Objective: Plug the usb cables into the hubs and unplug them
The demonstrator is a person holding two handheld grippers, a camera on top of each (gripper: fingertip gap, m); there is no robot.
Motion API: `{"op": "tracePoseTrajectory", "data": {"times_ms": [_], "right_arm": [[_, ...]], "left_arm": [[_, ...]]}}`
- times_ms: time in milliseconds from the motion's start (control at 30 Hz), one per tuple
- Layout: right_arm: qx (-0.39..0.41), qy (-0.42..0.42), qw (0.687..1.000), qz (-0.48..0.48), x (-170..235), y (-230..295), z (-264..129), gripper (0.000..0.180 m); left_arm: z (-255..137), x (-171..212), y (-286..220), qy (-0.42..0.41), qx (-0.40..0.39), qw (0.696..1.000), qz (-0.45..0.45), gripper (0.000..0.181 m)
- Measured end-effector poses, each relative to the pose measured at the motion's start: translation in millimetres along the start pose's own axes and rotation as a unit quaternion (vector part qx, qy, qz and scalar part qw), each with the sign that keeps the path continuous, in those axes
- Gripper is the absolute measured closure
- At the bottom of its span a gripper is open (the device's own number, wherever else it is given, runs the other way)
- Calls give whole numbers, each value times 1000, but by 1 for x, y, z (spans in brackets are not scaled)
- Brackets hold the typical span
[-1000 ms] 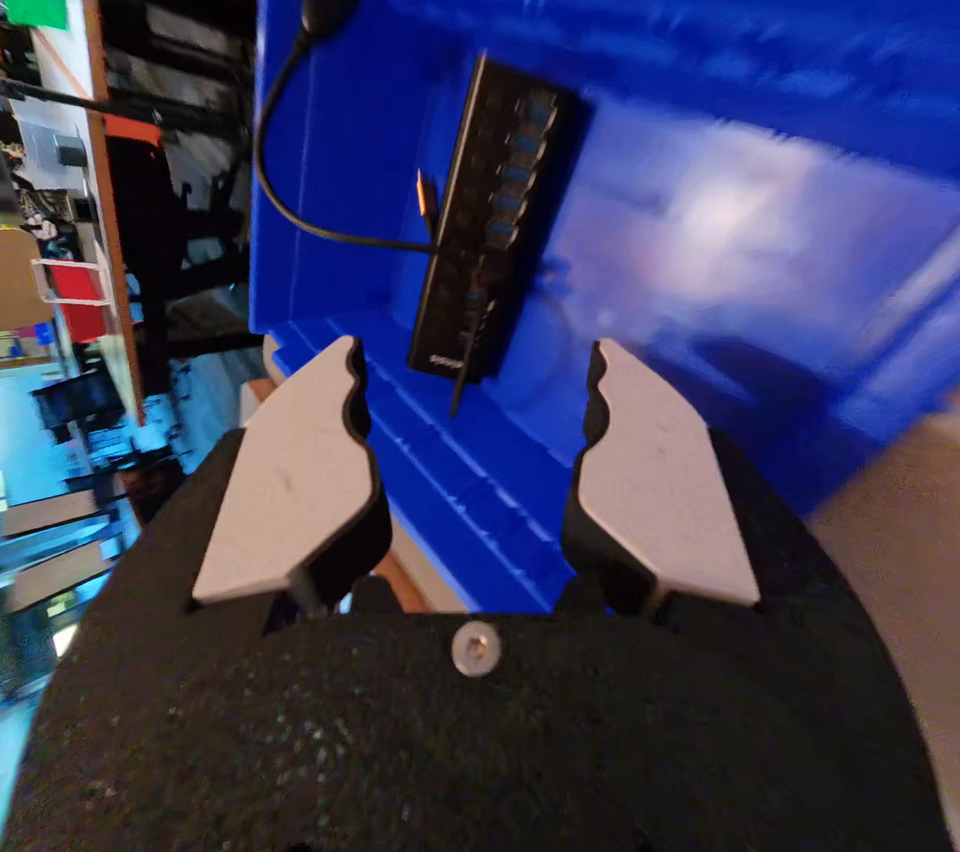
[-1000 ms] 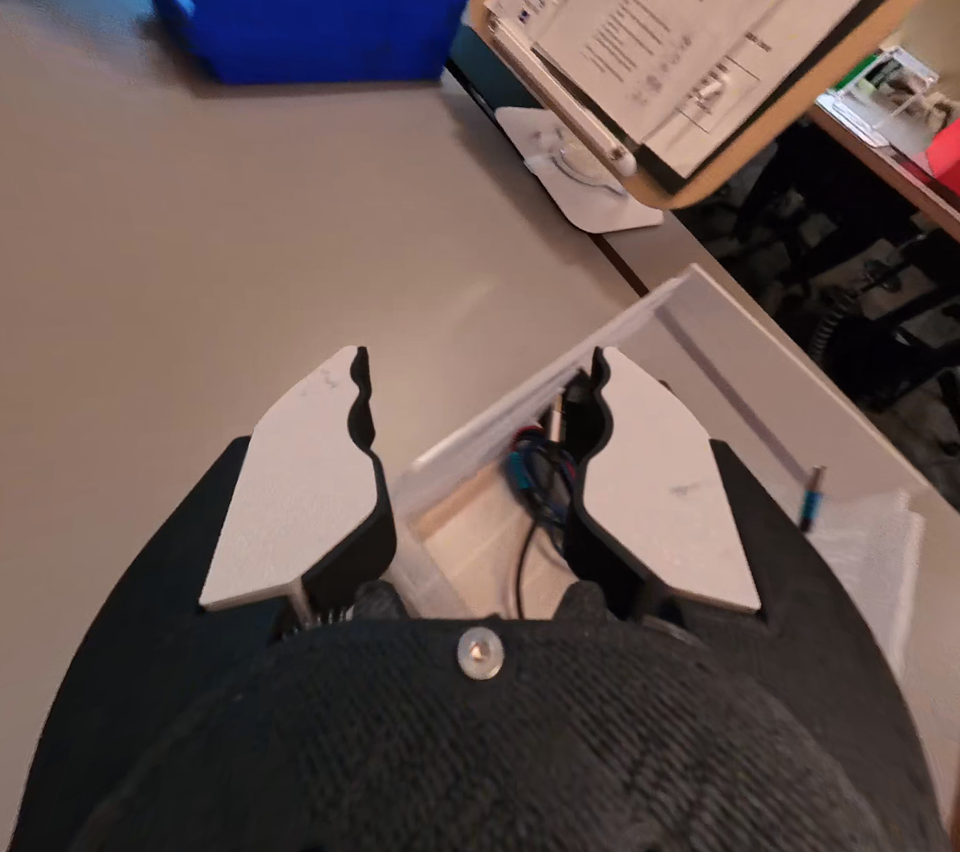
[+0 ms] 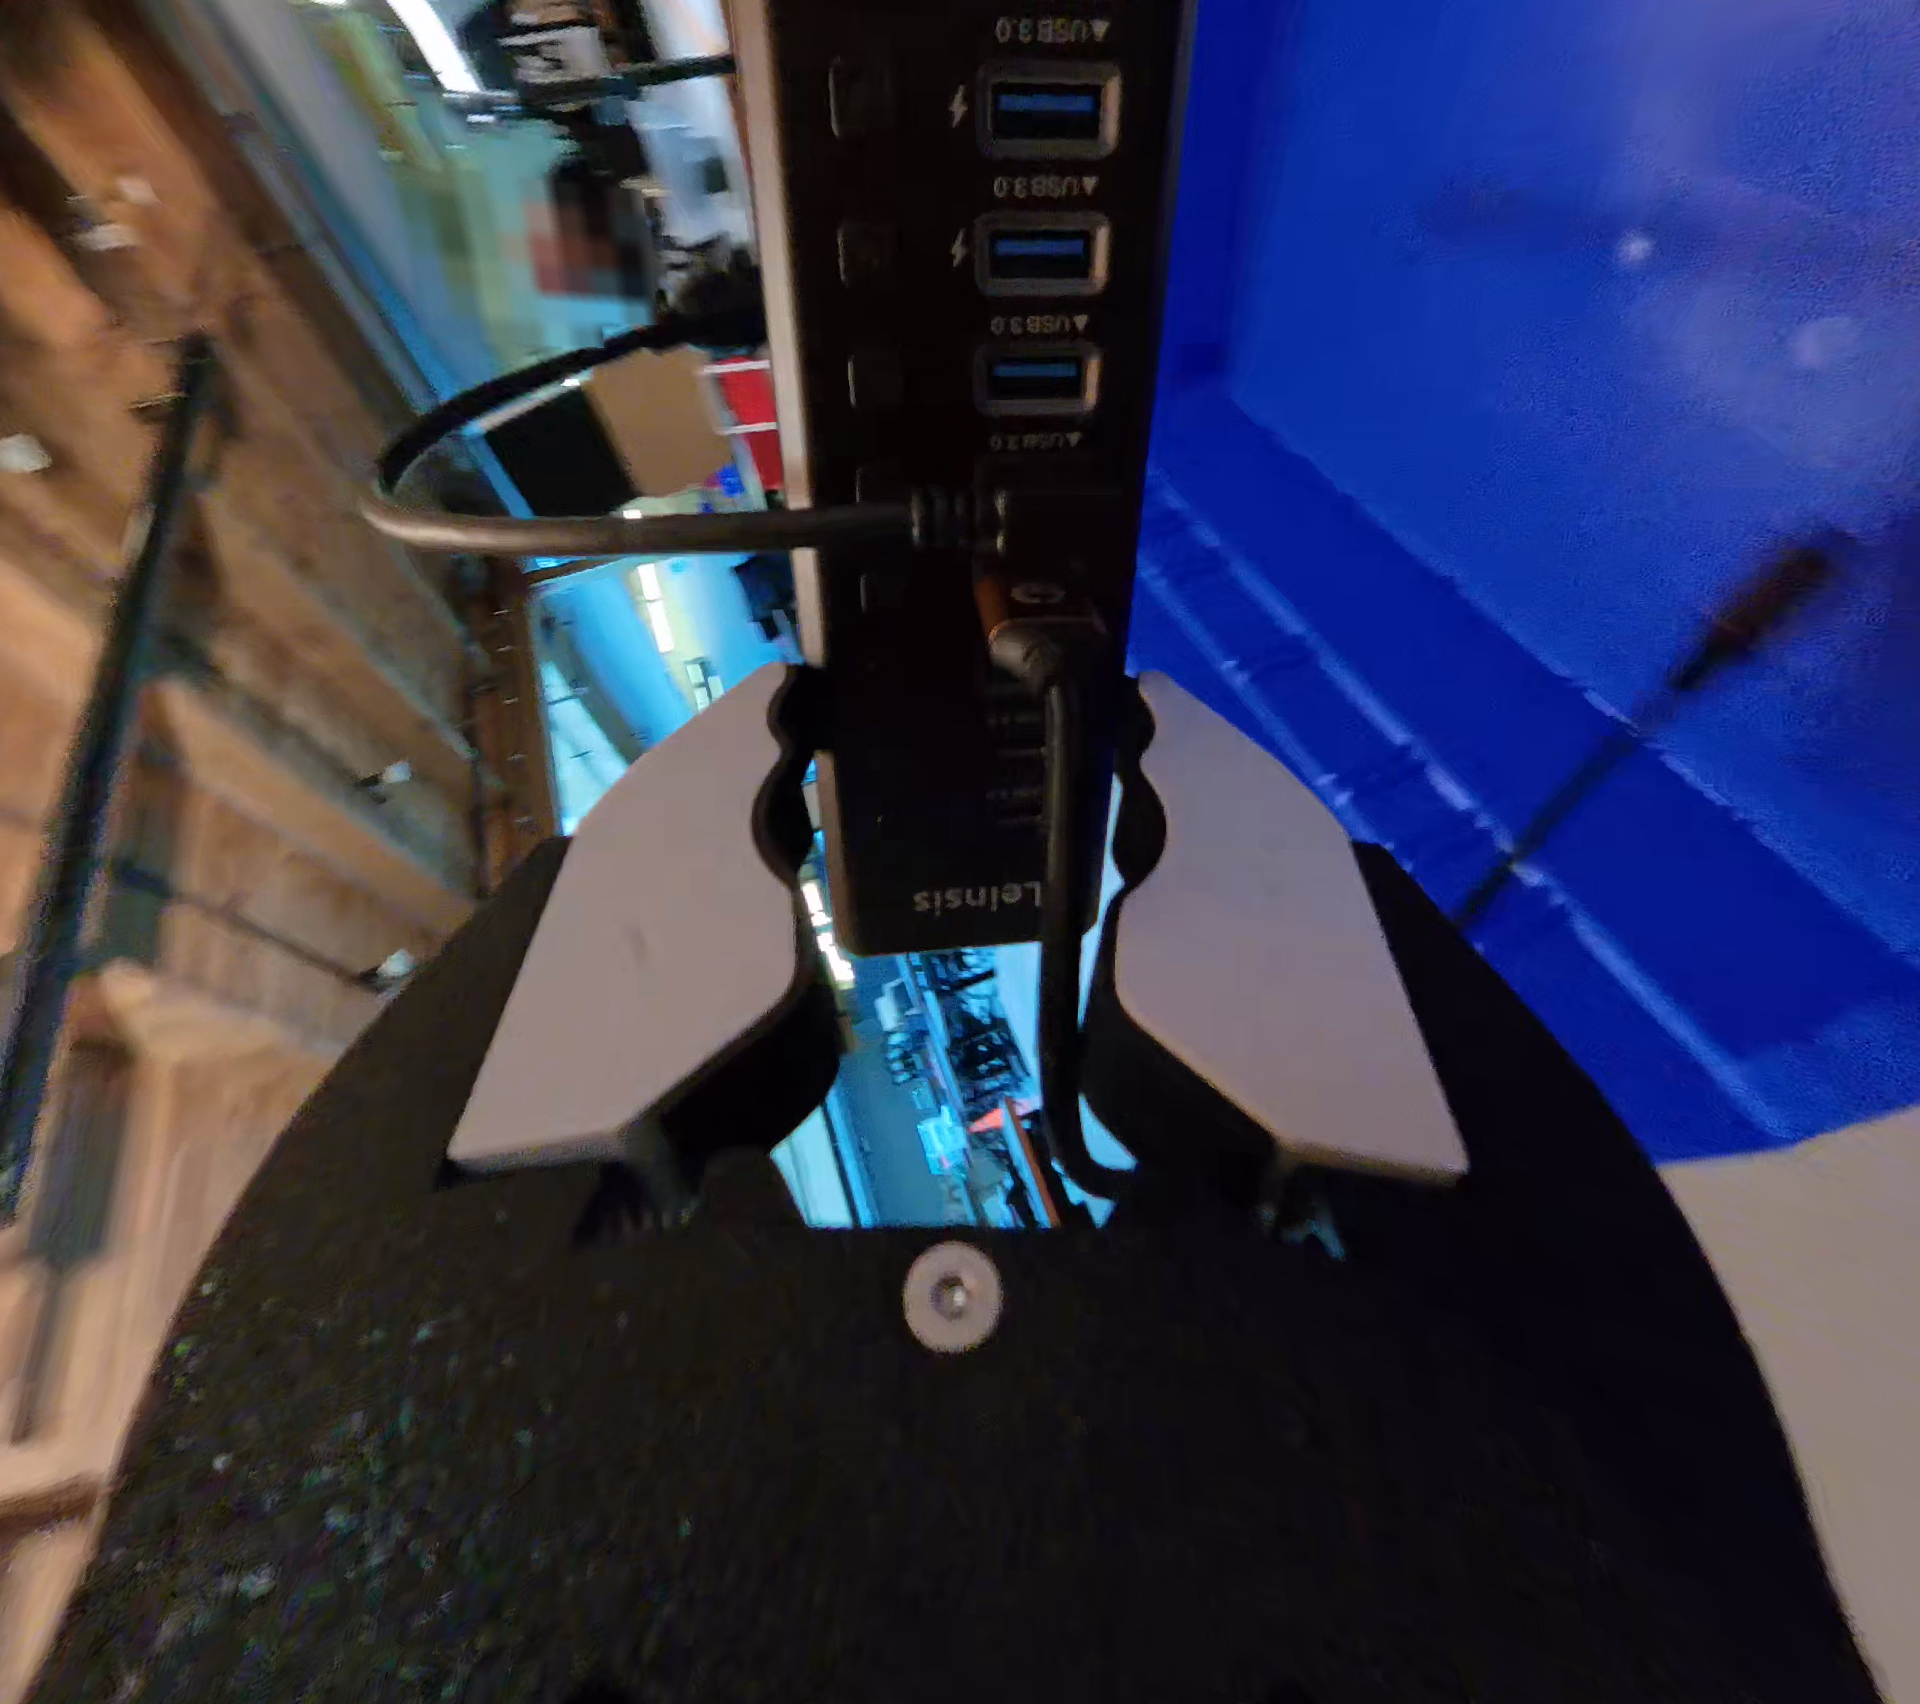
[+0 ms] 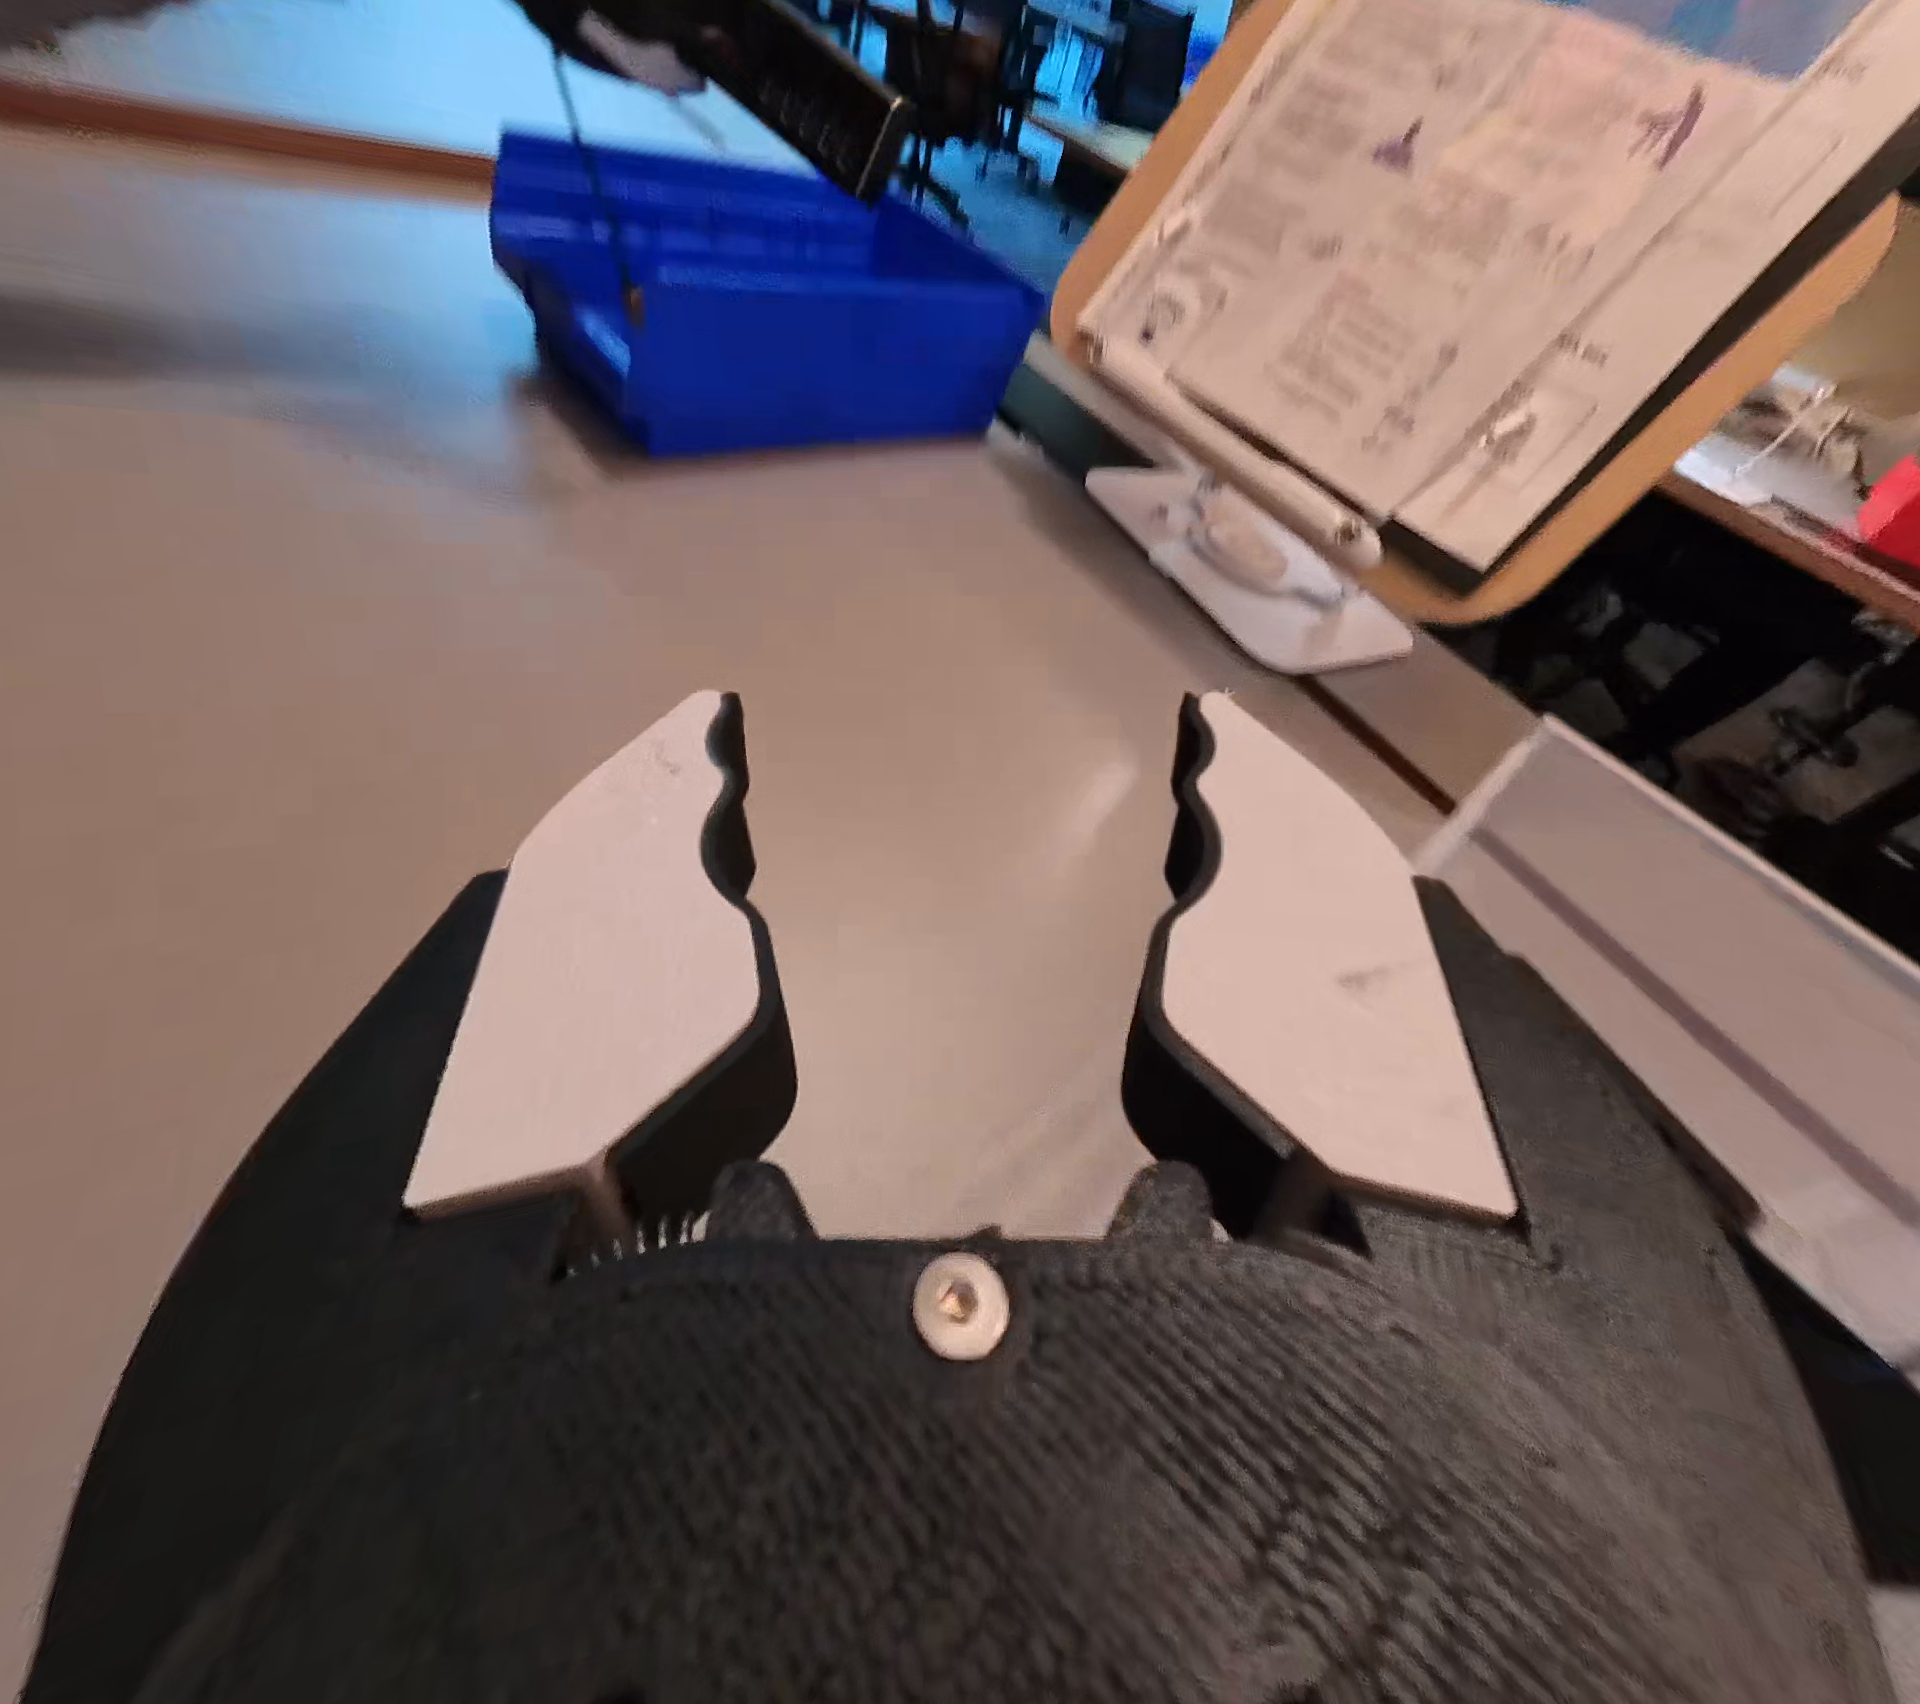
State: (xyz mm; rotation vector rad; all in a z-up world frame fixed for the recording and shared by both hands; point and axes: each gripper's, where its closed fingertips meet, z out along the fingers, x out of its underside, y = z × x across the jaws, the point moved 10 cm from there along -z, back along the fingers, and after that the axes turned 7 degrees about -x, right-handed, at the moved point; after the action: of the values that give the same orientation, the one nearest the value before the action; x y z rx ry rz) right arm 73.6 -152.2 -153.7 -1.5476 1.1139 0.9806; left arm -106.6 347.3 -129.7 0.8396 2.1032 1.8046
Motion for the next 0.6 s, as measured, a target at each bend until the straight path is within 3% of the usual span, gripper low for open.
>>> {"op": "tracePoseTrajectory", "data": {"times_ms": [33,200,333,500,533,600], "right_arm": [[3,-23,1000,8,-7,0,9,100],[-26,-125,990,53,-44,5,75,94],[-72,-143,985,69,-61,13,123,90],[-109,-135,982,78,-52,21,127,125],[-136,-140,978,75,-49,24,124,140],[-150,-174,970,75,-44,28,114,146]], "left_arm": [[-17,0,11,-5,-28,1000,-4,124],[-107,-31,45,-79,-79,993,-32,124],[-161,-81,37,-170,-84,981,-26,124],[-199,-126,14,-266,-79,960,-22,124],[-203,-132,10,-283,-74,956,-25,123],[-207,-143,5,-304,-71,950,-28,124]]}}
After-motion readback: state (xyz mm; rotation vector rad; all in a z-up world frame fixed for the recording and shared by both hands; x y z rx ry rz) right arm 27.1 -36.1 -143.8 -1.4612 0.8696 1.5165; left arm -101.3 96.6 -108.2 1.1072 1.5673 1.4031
